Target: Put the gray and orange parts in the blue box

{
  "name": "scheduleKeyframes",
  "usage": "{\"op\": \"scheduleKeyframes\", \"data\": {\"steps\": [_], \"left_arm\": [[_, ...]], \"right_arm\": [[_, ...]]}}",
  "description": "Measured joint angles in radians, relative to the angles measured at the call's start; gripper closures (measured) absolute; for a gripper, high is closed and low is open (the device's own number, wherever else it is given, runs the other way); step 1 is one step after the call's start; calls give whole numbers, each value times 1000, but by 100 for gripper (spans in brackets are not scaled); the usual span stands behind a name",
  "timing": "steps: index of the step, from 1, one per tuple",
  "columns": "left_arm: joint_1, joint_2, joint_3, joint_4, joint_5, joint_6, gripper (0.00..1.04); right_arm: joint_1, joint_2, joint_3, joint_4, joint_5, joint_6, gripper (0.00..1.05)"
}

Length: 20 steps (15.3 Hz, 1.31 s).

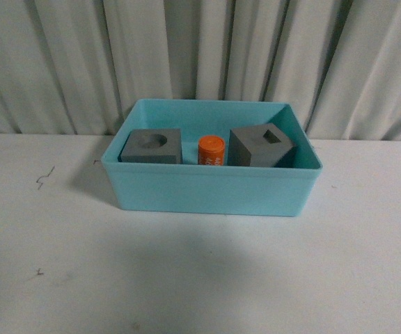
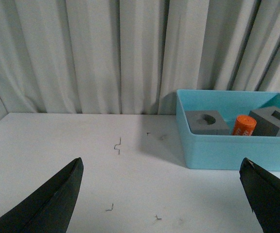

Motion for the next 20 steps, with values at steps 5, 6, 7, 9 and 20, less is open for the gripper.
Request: {"op": "scheduleKeyframes", "data": {"steps": [5,6,7,9,20], "left_arm": [[0,0,0,0,-2,0,7],[0,0,0,0,0,0,7],[0,0,0,1,0,0,7],[0,0,0,0,-1,0,7],[0,0,0,0,0,0,7]], "right_arm": [[-131,-169,-122,-103,-126,-18,103],[-138,-223,-127,-142,-130,-17,103],[-138,-286,-127,-183,-135,-18,103],[-138,-377,-127,-269,-135,-18,103],[-138,-710,-128,-591,-135,-18,103]]}}
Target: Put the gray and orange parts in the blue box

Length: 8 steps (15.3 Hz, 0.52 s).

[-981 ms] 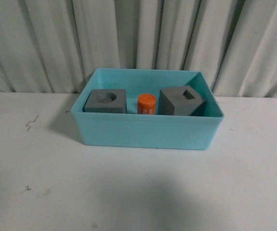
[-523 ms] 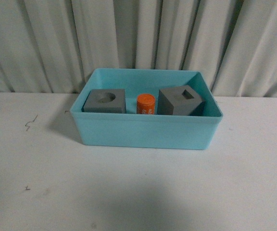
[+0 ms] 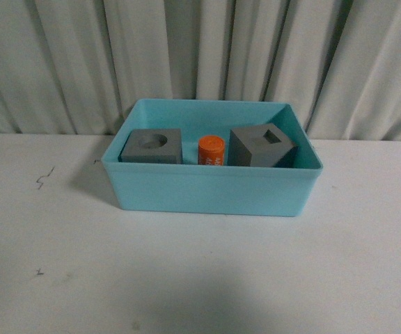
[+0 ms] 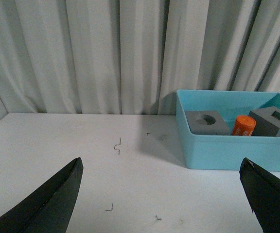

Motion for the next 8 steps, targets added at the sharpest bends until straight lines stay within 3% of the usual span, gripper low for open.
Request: {"op": "scheduleKeyframes", "data": {"steps": [4,5,6,8], "left_arm": [[0,0,0,0,0,0,7],[0,0,0,0,0,0,7],[0,0,0,0,0,0,7],[0,0,0,0,0,0,7]], "right_arm": [[0,-63,0,-61,0,0,103],[0,-82,0,-93,0,0,103],[0,-192,0,-245,-2,0,103],[0,-238,0,-249,-2,0,103]]}}
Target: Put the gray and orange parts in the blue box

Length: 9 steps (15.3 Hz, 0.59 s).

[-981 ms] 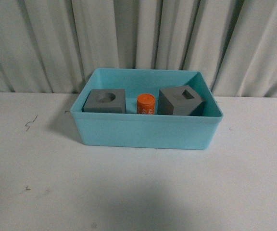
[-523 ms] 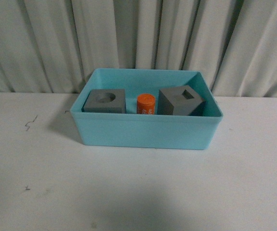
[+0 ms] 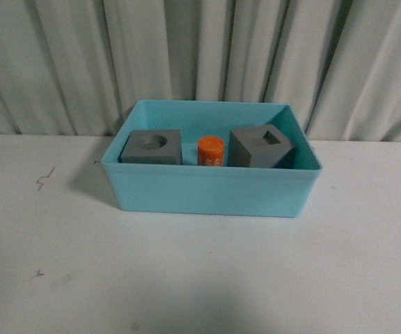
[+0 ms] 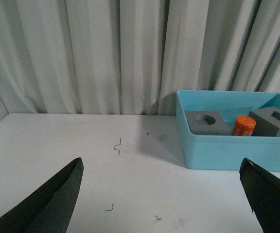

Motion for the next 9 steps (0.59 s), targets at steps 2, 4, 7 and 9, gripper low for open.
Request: {"op": "scheduleKeyframes", "data": {"steps": [2,4,7,9], "left_arm": [[0,0,0,0,-1,0,7],[0,0,0,0,0,0,7],[0,0,0,0,0,0,7],[0,0,0,0,0,0,7]], "right_arm": [[0,1,0,4,0,0,103],[0,1,0,2,0,0,103],[0,1,0,2,0,0,84],[0,1,0,2,0,0,60]]}}
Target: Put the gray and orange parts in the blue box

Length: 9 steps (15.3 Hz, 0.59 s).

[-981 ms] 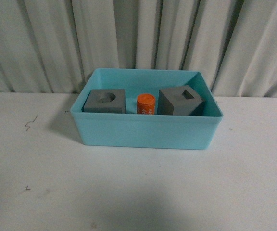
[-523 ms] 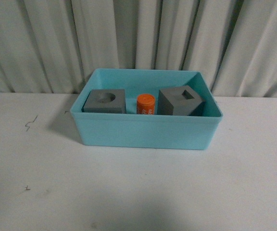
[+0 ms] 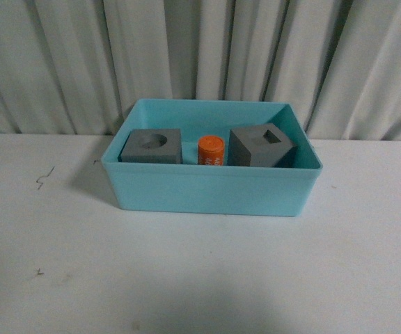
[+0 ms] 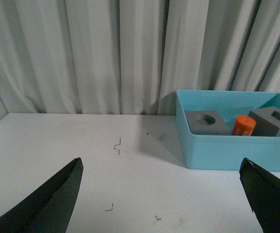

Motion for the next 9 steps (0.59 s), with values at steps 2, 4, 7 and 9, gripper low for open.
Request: {"op": "scheduleKeyframes", "data": {"steps": [2,4,7,9], "left_arm": [[0,0,0,0,0,0,7],[0,0,0,0,0,0,7],[0,0,0,0,0,0,7],[0,0,0,0,0,0,7]], "right_arm": [[0,0,0,0,0,0,37],[0,0,0,0,0,0,13],[0,0,0,0,0,0,7],[0,0,0,0,0,0,6]]}}
